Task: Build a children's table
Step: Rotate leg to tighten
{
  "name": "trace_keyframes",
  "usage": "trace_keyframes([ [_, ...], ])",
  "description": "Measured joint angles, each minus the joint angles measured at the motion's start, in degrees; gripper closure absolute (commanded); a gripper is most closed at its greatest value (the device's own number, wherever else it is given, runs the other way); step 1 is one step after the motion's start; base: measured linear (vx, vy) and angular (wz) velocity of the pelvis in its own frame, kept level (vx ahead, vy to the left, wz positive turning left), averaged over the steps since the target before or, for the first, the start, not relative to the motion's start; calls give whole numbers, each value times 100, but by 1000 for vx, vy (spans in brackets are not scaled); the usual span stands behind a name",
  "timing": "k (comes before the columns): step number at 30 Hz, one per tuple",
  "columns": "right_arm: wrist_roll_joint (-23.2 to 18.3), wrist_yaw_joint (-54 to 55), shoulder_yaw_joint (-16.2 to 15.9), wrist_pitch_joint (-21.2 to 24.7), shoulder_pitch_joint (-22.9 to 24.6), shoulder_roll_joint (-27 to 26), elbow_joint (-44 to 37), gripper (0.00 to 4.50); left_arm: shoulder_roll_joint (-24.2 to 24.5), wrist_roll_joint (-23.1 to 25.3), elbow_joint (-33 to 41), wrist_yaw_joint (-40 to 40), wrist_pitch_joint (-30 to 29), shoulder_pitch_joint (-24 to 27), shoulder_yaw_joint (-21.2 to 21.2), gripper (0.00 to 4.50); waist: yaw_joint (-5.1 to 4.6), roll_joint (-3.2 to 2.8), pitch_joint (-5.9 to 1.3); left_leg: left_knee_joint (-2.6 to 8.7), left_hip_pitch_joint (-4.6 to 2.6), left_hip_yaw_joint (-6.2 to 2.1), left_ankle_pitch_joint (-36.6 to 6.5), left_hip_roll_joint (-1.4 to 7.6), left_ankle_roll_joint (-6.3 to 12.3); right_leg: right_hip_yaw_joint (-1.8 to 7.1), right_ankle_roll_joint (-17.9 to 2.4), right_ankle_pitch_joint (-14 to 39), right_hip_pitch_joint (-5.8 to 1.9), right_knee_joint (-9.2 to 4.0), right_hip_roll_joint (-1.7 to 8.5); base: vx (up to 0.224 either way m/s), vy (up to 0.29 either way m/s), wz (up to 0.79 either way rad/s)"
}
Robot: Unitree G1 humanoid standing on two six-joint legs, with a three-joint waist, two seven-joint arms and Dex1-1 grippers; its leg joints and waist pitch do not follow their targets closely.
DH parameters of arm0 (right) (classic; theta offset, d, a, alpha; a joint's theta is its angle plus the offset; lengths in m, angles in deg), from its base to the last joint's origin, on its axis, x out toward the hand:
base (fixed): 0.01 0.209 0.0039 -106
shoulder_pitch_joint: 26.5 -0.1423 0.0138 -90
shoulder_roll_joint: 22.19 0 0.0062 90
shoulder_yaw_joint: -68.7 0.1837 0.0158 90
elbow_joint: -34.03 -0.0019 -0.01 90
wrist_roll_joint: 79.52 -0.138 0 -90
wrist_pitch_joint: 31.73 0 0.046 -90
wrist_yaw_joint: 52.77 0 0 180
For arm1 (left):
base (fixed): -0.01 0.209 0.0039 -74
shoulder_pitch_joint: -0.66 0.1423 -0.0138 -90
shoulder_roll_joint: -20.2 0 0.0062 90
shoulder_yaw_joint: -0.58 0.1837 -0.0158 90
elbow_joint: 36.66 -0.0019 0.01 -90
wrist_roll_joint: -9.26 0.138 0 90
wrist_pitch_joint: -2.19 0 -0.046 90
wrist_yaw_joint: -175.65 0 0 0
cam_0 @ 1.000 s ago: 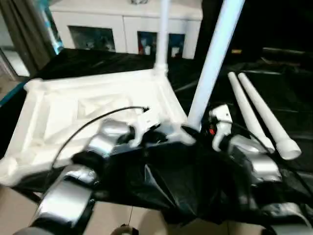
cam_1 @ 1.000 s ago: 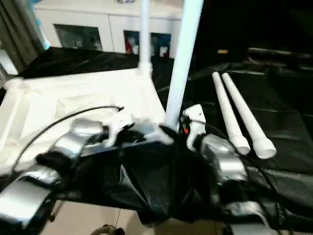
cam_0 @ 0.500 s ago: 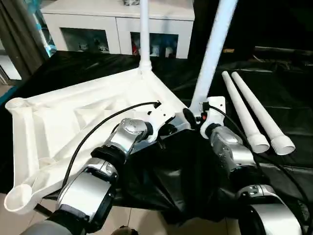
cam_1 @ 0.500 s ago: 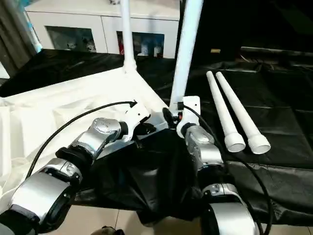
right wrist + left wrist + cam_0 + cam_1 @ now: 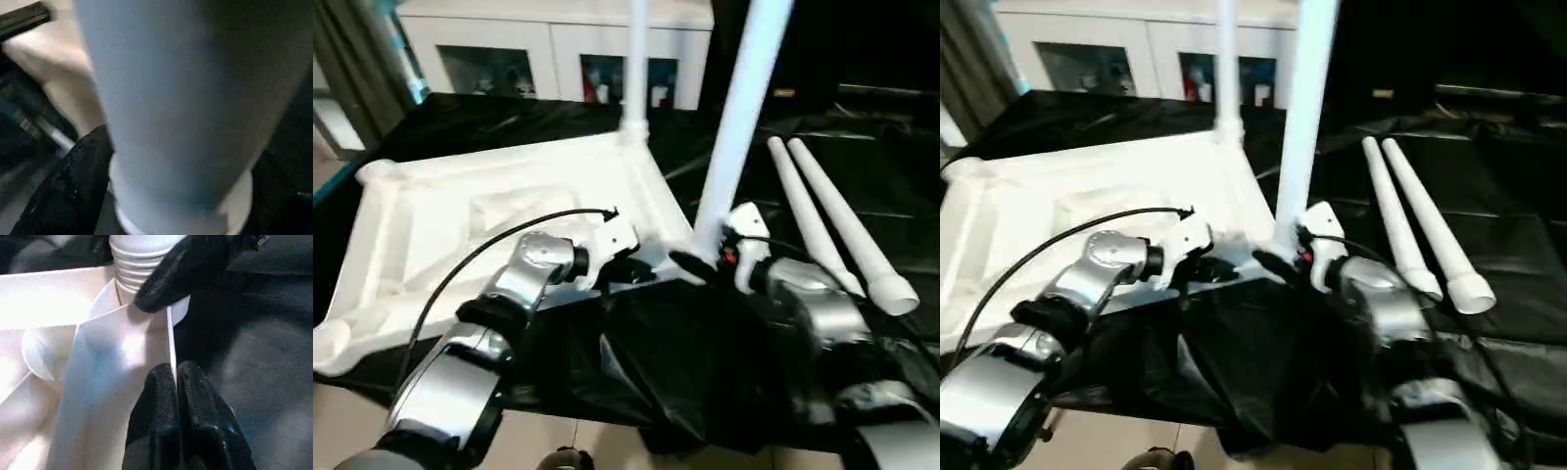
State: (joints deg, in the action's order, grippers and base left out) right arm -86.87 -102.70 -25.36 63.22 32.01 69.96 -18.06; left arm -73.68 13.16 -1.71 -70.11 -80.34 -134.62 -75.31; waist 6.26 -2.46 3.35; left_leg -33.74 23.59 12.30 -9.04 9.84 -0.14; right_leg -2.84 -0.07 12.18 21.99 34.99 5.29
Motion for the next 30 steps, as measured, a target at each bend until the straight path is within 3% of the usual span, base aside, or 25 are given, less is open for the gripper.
trace_keyframes([
  [12,-197,-1137,-221,136,61,336,-393,80,260,-187,241,-738,25,198,0,450,21,-25,5,-5,-10,21,1,4,-1,15,0,0,0,8,1,0,0,0],
  [15,-235,-1229,-221,179,61,336,-397,105,292,-196,252,-785,25,205,-1,450,28,-25,5,-5,-10,22,1,5,-1,15,0,0,1,9,1,0,0,0],
  [22,-337,-1273,-223,218,240,320,-476,162,294,-194,260,-829,21,230,6,450,27,-25,5,-5,-11,23,1,5,-1,15,0,0,1,9,1,0,0,0],
  [30,-300,-608,-97,177,345,80,-496,176,250,-140,246,-503,12,235,5,450,-6,-26,4,-7,-22,31,1,6,-1,25,0,0,-1,16,1,0,0,0],
])
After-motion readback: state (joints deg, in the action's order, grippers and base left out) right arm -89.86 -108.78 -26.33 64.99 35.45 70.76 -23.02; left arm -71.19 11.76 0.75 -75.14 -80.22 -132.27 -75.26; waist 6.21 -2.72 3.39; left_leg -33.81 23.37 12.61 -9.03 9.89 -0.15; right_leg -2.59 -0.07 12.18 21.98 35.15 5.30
